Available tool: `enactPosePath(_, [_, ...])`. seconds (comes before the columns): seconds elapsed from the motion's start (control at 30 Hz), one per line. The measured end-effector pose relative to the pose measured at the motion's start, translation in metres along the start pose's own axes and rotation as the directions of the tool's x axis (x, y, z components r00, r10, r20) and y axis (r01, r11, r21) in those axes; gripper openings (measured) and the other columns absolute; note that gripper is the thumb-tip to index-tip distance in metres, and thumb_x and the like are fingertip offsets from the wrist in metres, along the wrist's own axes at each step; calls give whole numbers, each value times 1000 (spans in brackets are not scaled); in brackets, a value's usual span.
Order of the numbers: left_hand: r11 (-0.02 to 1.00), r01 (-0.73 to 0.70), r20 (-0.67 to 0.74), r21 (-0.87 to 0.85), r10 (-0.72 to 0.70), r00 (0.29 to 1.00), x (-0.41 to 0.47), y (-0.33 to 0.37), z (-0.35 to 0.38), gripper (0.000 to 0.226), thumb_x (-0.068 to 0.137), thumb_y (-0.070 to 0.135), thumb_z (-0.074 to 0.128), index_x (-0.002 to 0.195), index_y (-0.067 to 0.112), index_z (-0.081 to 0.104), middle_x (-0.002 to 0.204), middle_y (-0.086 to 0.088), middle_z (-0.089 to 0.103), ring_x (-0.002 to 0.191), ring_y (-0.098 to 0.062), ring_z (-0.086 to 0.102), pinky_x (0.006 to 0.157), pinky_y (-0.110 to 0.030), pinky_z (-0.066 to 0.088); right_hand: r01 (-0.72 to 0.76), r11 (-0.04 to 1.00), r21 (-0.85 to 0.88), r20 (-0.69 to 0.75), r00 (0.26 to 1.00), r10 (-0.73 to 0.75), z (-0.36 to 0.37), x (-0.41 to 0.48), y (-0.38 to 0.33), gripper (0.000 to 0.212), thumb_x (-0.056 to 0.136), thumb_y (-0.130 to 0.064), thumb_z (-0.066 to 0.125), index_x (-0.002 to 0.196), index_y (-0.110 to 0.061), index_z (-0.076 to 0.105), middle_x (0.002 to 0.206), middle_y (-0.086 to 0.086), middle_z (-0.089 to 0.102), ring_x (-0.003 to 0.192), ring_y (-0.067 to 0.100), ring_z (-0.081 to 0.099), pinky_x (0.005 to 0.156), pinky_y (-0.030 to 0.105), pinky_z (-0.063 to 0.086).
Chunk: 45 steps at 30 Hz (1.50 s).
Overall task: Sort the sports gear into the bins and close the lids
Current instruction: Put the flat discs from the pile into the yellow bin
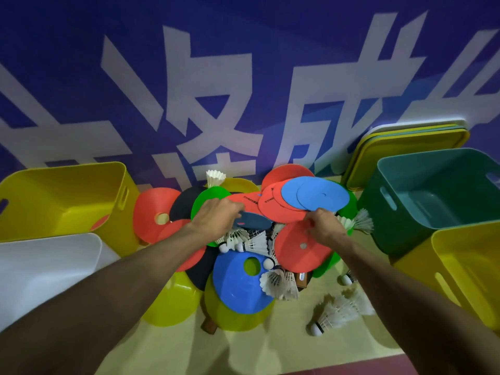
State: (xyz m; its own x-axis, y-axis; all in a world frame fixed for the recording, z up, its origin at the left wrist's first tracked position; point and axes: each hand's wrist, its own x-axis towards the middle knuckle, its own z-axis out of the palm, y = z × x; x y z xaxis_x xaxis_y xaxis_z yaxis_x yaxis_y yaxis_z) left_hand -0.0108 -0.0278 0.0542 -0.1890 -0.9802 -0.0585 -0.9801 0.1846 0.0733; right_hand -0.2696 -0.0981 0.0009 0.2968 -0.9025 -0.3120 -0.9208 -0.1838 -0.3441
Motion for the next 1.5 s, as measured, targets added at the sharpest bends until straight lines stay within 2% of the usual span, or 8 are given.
enactPosePath(0.3, [932, 192, -54, -308, -218, 974, -1, -41, -54, 23, 91, 20, 59, 112, 14, 67, 107, -10, 69, 99, -26, 63, 81, -34, 51, 109, 994, 6, -69, 992, -109, -45, 8, -58, 41, 89, -24, 62, 128, -15, 58, 128, 10, 60, 121, 31, 51, 98, 37, 43])
enactPosePath(0.53, [867, 265, -184, -423, -369, 911, -14, -94, -121, 23, 86, 18, 66, 108, 11, 70, 103, -9, 71, 99, -24, 64, 88, -37, 51, 187, 979, 80, -222, 961, -165, -84, 5, -128, 26, 83, -24, 70, 105, -11, 71, 105, 12, 71, 102, 30, 62, 78, 26, 41])
enactPosePath(0.67, [771, 303, -197, -560, -480, 855, -39, -135, -149, 18, 85, 14, 68, 101, 5, 70, 87, -10, 72, 78, -22, 70, 65, -34, 59, 258, 958, 121, -233, 946, -225, -100, 9, -185, 24, 83, -25, 70, 99, -8, 72, 98, 13, 71, 98, 28, 63, 76, 28, 43])
enactPosePath(0.77, [711, 331, -206, -620, -554, 806, -66, -163, -165, 14, 87, 13, 67, 99, 6, 67, 83, -10, 71, 62, -17, 67, 46, -24, 54, 336, 929, 157, -255, 922, -291, -101, 15, -237, 19, 83, -26, 70, 93, -10, 71, 85, 9, 68, 83, 23, 62, 60, 23, 39])
enactPosePath(0.93, [530, 344, -185, -775, -711, 678, -114, -220, -168, 18, 90, 10, 62, 106, 2, 64, 80, -11, 68, 79, -24, 70, 54, -33, 59, 410, 860, 304, -250, 905, -344, -77, 32, -328, 16, 87, -20, 64, 89, -5, 69, 82, 13, 69, 77, 27, 65, 70, 35, 53])
enactPosePath(1.0, [457, 344, -161, -820, -761, 628, -132, -241, -163, 19, 91, 9, 60, 108, 2, 63, 89, -14, 68, 86, -24, 68, 55, -33, 58, 427, 830, 359, -246, 901, -358, -64, 36, -362, 11, 87, -18, 63, 84, -9, 69, 75, 11, 69, 69, 22, 64, 63, 27, 50])
enactPosePath(1.2, [229, 343, -38, -911, -874, 484, -182, -309, -133, 23, 88, 4, 60, 111, 4, 62, 102, -13, 69, 87, -23, 68, 58, -33, 59, 304, 687, 660, -141, 948, -284, -28, 43, -446, 16, 90, -11, 57, 76, -12, 63, 62, 5, 58, 55, 19, 57, 49, 30, 52])
enactPosePath(1.5, [29, 362, 164, -932, -856, 490, -196, -354, -67, 20, 88, -2, 58, 107, 3, 58, 93, -14, 63, 69, -20, 63, 60, -39, 58, 90, 654, 751, 85, 969, -232, 56, 49, -502, 16, 90, -1, 50, 89, -11, 63, 77, 9, 66, 67, 22, 65, 65, 39, 59])
